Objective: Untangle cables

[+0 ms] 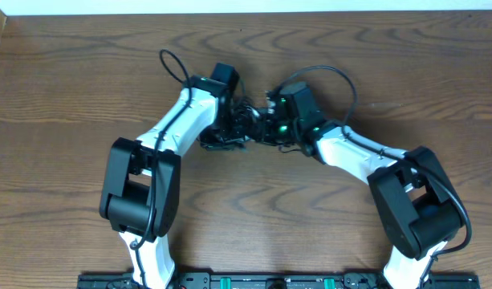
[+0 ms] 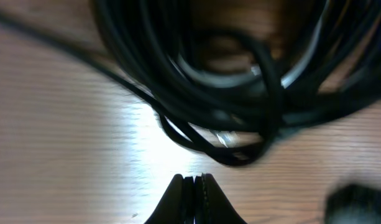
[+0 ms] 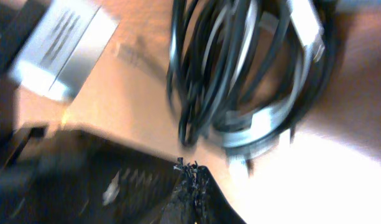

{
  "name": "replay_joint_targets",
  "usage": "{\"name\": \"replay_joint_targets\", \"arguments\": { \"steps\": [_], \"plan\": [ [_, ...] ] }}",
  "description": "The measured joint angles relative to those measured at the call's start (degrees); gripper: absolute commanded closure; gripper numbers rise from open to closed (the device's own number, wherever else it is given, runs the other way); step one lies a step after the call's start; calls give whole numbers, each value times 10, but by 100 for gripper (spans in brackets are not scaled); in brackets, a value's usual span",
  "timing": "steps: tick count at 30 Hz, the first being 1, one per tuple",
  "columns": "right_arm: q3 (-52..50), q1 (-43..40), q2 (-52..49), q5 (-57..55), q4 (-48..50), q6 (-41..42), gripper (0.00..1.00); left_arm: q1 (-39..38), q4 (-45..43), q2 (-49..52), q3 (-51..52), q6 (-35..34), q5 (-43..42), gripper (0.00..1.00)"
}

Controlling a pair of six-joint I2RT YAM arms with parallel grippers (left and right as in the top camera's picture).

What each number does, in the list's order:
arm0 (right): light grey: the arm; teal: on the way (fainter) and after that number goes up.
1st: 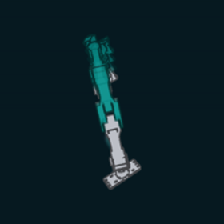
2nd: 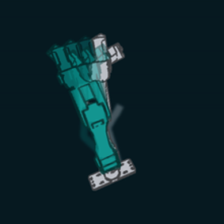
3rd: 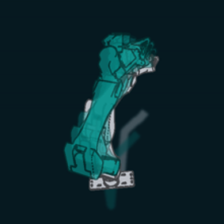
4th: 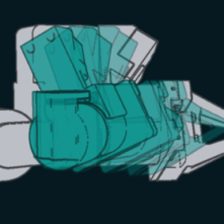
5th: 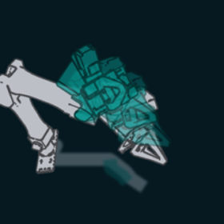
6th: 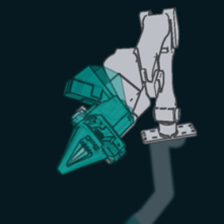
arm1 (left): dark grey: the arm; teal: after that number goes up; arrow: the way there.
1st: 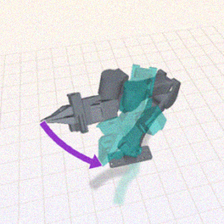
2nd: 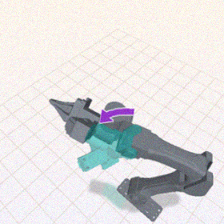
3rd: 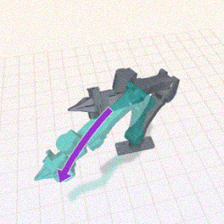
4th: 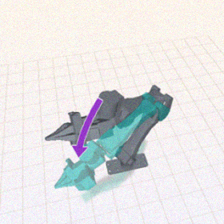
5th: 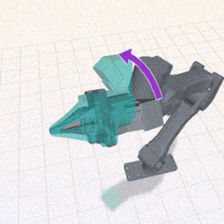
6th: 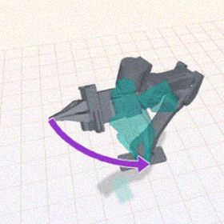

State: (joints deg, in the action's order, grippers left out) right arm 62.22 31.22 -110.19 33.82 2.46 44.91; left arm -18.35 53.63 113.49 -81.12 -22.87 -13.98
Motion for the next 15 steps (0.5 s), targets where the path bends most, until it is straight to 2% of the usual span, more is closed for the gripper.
{"name": "replay_joint_targets", "arguments": {
  "steps": [3,7,11,15],
  "plan": [
    [18,2,0,27,-75,4,98,25,4,0,0,0,2,93],
    [65,-10,1,21,-184,-52,99,69,-15,0,0,-5,4,92],
    [104,-15,10,-32,-174,-125,99,93,-76,0,1,-22,4,93],
    [112,-15,19,-132,-144,-170,98,88,-144,0,2,-49,3,93]
  ]
}}
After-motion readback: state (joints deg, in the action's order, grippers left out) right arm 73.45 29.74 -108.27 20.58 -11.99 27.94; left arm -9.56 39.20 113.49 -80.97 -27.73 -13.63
